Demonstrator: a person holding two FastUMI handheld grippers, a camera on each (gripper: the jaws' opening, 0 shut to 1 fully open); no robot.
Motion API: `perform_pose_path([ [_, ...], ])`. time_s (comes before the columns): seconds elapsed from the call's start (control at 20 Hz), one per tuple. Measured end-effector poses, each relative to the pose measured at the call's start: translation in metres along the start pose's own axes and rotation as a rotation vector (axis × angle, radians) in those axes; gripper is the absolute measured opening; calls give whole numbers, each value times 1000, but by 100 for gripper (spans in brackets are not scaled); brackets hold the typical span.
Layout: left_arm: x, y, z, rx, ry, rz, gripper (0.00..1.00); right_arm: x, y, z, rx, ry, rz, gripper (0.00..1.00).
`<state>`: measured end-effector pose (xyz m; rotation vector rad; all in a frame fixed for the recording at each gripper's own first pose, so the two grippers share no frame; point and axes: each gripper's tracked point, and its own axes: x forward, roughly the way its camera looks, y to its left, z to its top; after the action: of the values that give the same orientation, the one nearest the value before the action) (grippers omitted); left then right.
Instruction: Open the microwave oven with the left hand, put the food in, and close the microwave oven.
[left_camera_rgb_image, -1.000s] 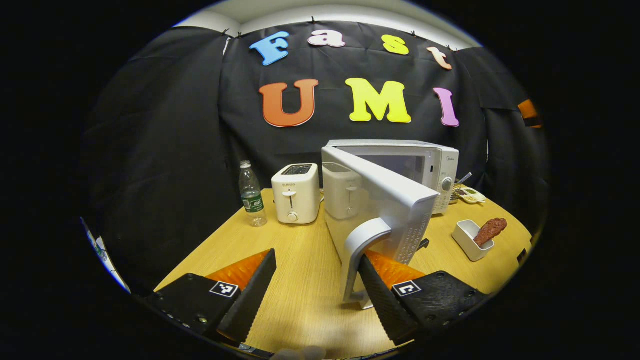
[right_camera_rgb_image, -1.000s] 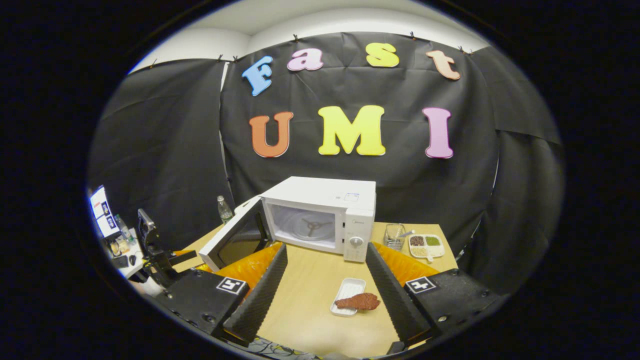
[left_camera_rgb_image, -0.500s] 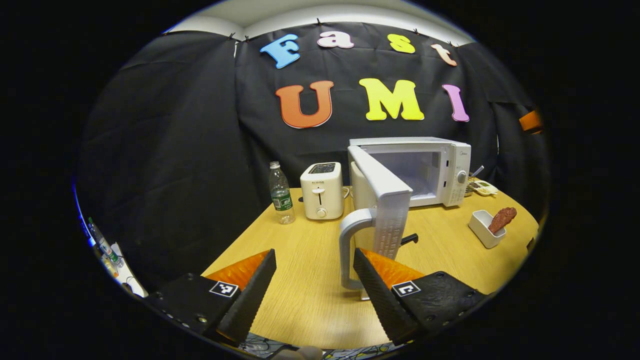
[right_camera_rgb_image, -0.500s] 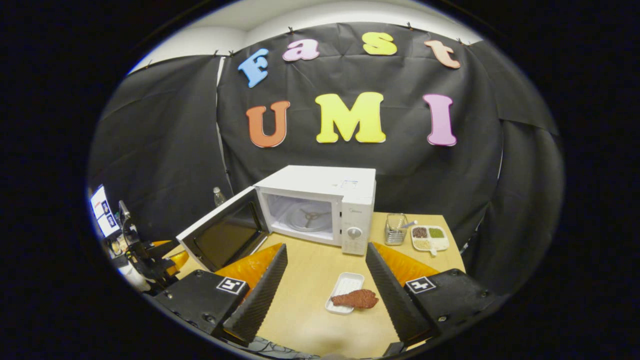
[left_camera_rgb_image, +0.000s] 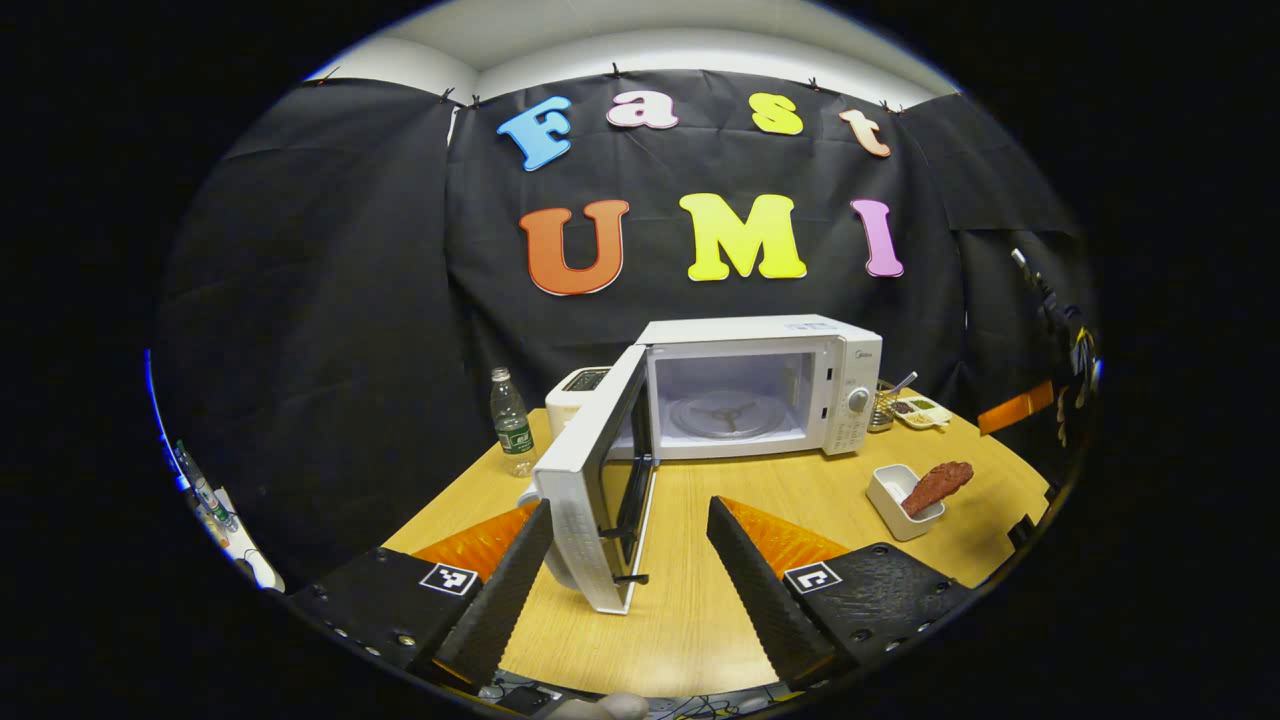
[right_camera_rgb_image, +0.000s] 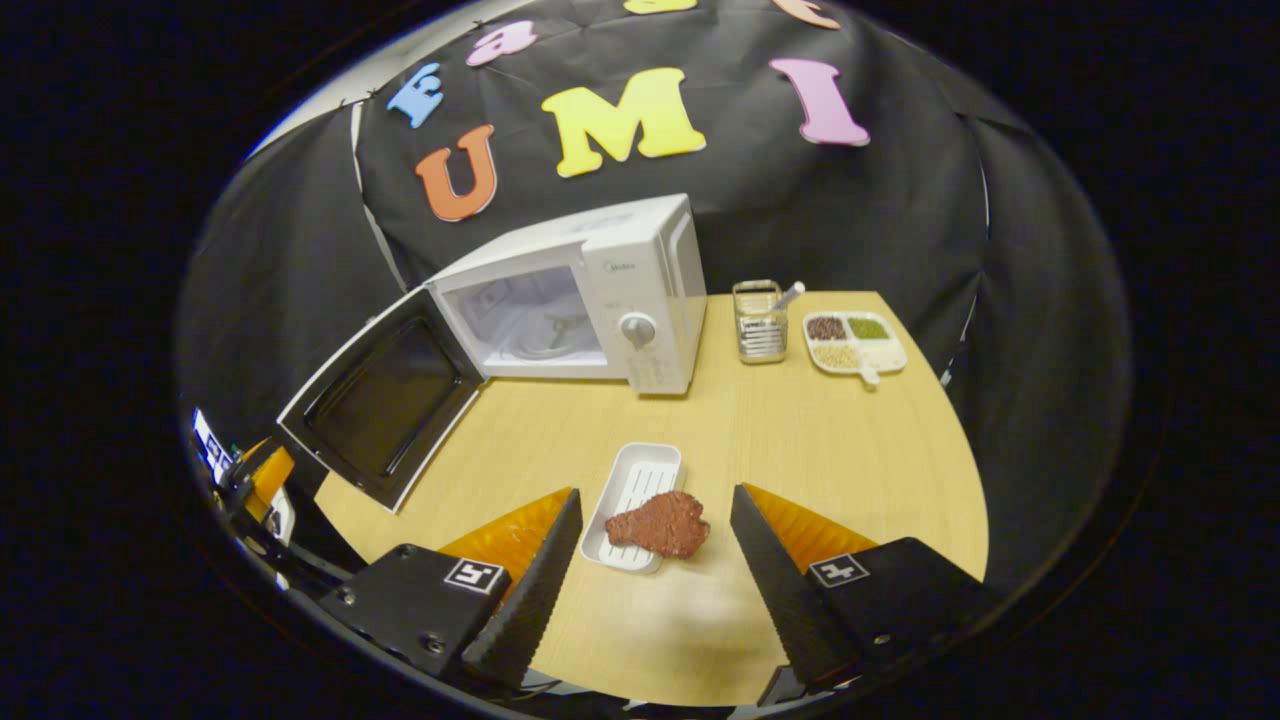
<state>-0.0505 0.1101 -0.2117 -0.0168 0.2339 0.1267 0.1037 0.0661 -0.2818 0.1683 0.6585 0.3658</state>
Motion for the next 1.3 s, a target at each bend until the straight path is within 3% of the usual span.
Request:
perform_pose_path([
  [0.2,9,-32,19,3,-12,16,95,38,-17,-27,119,132,89,79],
  [0.4,16,-63,27,-8,11,57,95,58,-11,-35,275,241,218,61],
  [0.5,18,-74,25,4,38,86,95,61,-6,-40,323,299,280,48],
  [0.6,16,-87,29,10,41,104,95,68,-10,-35,320,300,282,36],
  [0.65,15,-95,32,8,39,105,95,69,-10,-33,317,302,293,19],
  [0.7,15,-100,34,7,39,106,95,69,-9,-31,318,307,301,14],
  [0.75,15,-106,35,10,43,104,100,68,-8,-30,316,309,311,21],
  [0.8,15,-110,35,17,49,99,100,67,-8,-30,315,315,319,12],
  [0.85,16,-112,35,28,51,97,95,66,-7,-29,311,323,328,10],
  [1.15,27,-121,51,95,16,14,96,47,5,8,285,240,349,4],
  [1.2,31,-122,52,107,8,-11,96,42,13,20,285,217,358,12],
  [1.3,36,-123,55,122,-9,-64,95,32,34,44,294,168,361,11],
])
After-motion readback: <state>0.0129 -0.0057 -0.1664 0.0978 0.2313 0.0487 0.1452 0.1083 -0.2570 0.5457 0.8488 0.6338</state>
